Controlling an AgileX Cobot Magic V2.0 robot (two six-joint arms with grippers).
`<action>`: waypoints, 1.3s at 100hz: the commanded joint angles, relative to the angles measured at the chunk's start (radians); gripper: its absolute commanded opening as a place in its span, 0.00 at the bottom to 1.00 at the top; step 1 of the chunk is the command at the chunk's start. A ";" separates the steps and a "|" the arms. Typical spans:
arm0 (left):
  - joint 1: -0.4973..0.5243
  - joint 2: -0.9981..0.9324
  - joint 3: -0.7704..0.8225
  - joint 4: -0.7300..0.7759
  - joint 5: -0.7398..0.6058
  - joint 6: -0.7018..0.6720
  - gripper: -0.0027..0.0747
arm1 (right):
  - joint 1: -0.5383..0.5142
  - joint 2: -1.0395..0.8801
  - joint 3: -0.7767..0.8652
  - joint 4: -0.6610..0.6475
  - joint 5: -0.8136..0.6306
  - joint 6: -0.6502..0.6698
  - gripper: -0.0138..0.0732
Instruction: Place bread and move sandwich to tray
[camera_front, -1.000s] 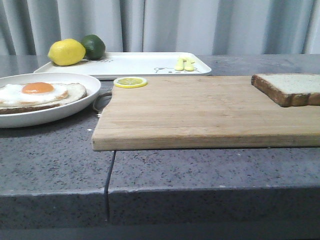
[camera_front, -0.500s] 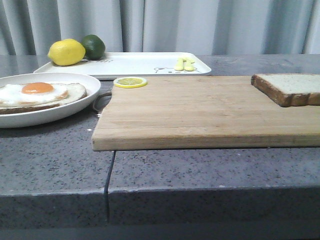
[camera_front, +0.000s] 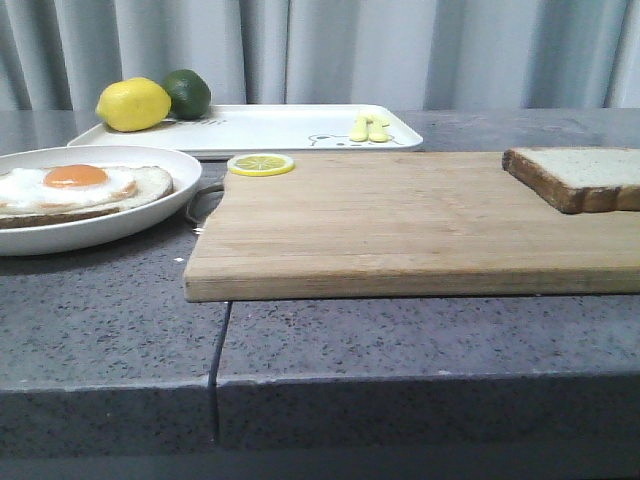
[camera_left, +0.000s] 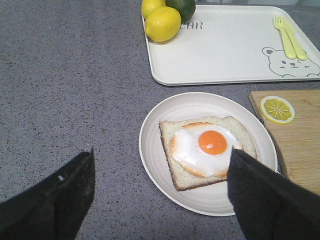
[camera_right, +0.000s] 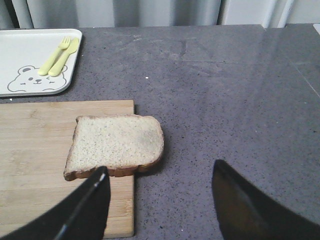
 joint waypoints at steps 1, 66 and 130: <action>-0.005 0.006 -0.035 -0.008 -0.066 0.000 0.72 | -0.004 0.016 -0.033 -0.002 -0.087 0.001 0.70; -0.005 0.006 -0.035 -0.008 -0.066 0.000 0.72 | -0.004 0.016 -0.033 -0.002 -0.098 0.001 0.70; -0.005 0.006 -0.035 -0.010 -0.066 0.000 0.72 | -0.004 0.042 -0.032 0.130 -0.153 -0.100 0.70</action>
